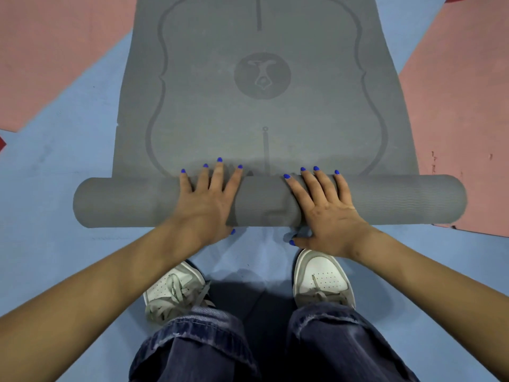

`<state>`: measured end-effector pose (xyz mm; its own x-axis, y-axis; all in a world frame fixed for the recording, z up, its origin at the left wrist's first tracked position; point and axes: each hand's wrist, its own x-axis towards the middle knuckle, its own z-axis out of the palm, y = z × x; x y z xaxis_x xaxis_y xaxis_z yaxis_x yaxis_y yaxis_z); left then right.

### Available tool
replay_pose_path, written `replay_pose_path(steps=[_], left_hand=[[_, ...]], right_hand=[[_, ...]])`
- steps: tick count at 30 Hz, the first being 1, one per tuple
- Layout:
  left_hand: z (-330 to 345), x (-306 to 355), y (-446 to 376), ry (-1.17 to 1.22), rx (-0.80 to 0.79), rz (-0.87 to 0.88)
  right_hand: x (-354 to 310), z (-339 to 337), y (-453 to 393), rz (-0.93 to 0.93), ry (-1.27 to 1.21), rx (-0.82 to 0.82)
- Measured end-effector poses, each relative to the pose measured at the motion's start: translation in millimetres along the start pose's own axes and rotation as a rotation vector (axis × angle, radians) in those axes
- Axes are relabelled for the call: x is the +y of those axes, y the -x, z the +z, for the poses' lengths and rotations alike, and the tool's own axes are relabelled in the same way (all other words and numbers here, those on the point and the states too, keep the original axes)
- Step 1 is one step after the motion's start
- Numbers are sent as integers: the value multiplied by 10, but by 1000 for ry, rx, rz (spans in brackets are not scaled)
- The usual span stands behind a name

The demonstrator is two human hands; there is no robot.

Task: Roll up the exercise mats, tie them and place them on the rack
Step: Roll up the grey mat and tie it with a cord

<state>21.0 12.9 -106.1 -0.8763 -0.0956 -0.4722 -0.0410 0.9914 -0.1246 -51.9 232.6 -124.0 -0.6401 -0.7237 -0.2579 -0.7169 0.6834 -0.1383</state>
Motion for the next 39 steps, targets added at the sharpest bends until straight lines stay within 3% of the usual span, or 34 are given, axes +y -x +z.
replay_pose_path(steps=[3, 4, 8, 11, 13, 16, 17, 21, 25, 28, 33, 39], left_hand=[[215, 14, 59, -7, 309, 64], [220, -2, 25, 29, 323, 61], [-12, -121, -223, 268, 90, 0], [-197, -218, -390, 315, -17, 31], [-313, -274, -507, 333, -130, 34], [-464, -335, -694, 406, -262, 43], [-488, -349, -748, 435, -286, 55], [-533, -378, -795, 385, -222, 33], [-486, -369, -647, 531, 76, -14], [-316, -260, -460, 399, 356, 40], [-185, -209, -532, 108, 203, 11], [-374, -367, -912, 90, 144, -35]], right_hand=[[38, -114, -127, 12, 20, -66], [61, -146, -179, 20, 20, -83], [100, -321, -401, 69, -17, -140], [103, -435, -497, 131, -2, -148], [44, -431, -466, 171, 19, -6], [-83, -202, -293, 179, 90, 393], [-96, -88, -245, 168, 105, 437], [30, 154, -275, 123, 69, 343], [190, -169, -601, 158, 31, 136], [298, -410, -873, 156, 33, -44], [405, -643, -1169, 152, -17, -190], [428, -314, -865, 109, 167, 134]])
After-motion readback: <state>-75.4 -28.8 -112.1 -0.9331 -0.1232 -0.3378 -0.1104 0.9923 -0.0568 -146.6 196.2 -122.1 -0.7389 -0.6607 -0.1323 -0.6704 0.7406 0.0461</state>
